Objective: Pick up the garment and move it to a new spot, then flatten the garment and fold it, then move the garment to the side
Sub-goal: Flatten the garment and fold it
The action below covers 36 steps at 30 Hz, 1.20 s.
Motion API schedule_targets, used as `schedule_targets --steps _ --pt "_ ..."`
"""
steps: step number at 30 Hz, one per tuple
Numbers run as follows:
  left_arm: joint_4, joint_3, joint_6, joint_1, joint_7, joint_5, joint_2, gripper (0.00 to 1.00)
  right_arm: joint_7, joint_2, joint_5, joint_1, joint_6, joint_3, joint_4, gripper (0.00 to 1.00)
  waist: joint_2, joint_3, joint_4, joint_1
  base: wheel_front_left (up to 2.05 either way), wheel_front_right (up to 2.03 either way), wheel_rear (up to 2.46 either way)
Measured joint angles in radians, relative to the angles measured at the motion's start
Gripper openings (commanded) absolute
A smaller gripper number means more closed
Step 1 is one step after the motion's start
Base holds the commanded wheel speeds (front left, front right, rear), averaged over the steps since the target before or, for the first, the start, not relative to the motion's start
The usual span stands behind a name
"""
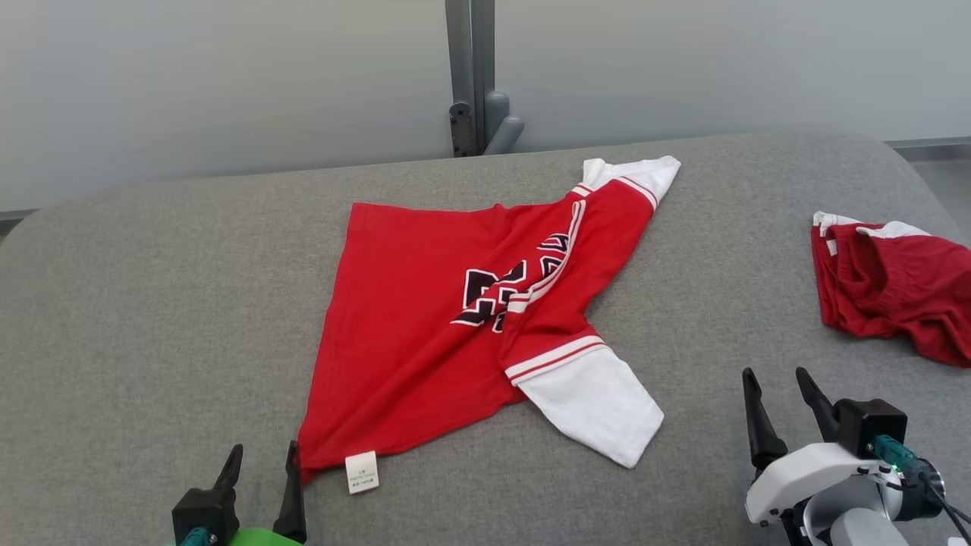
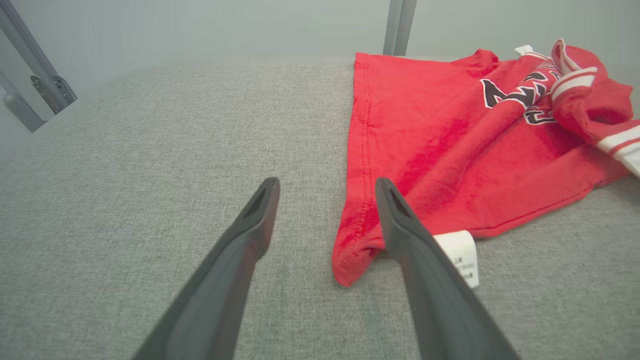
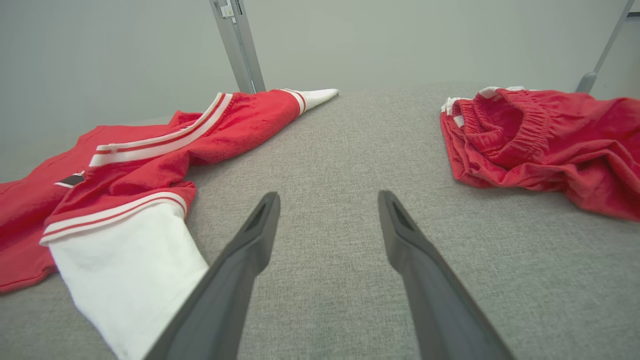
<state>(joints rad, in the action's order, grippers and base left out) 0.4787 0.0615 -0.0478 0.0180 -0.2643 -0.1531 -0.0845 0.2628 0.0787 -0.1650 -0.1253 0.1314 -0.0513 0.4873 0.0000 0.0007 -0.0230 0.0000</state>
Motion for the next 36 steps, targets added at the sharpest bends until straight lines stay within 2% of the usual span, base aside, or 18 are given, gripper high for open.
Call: schedule_targets --steps 14,16,18,23,27,31,36 --pt "-0.036 -0.030 -0.012 -0.032 0.000 0.023 0.032 1.00 0.000 0.002 0.005 0.020 0.000 0.050 -0.010 1.00 0.0000 0.000 0.009 0.0000 0.00 0.00 0.00" --pt "-0.034 -0.029 -0.015 -0.032 0.000 0.023 0.033 1.00 0.000 0.004 0.012 0.020 0.000 0.091 -0.016 1.00 0.0000 0.005 0.013 0.0000 0.00 0.00 0.00" --pt "-0.028 -0.023 -0.021 -0.032 0.000 0.022 0.033 1.00 0.000 0.012 0.018 0.022 0.000 0.198 -0.033 1.00 0.0000 0.012 0.021 0.0000 0.00 0.00 0.00" --pt "-0.025 0.007 -0.021 -0.030 0.000 -0.009 0.035 1.00 0.000 0.037 0.007 0.026 0.000 0.367 -0.040 1.00 0.0000 0.032 0.035 0.0000 0.00 0.00 0.00" --pt "-0.022 0.020 -0.017 -0.026 0.000 -0.026 0.035 1.00 0.000 0.063 -0.003 0.014 0.000 0.459 -0.009 1.00 0.0000 0.048 0.050 0.0000 0.00 0.00 0.00" --pt "-0.021 0.034 -0.012 -0.016 0.000 -0.033 0.035 1.00 0.000 0.075 -0.007 -0.013 0.000 0.495 0.054 1.00 0.0000 0.062 0.067 0.0000 0.00 0.00 0.00" --pt "-0.021 0.042 -0.004 -0.006 0.000 -0.045 0.035 1.00 0.000 0.080 0.011 -0.053 0.000 0.487 0.127 1.00 0.0000 0.077 0.088 0.0000 0.00 0.00 0.00"
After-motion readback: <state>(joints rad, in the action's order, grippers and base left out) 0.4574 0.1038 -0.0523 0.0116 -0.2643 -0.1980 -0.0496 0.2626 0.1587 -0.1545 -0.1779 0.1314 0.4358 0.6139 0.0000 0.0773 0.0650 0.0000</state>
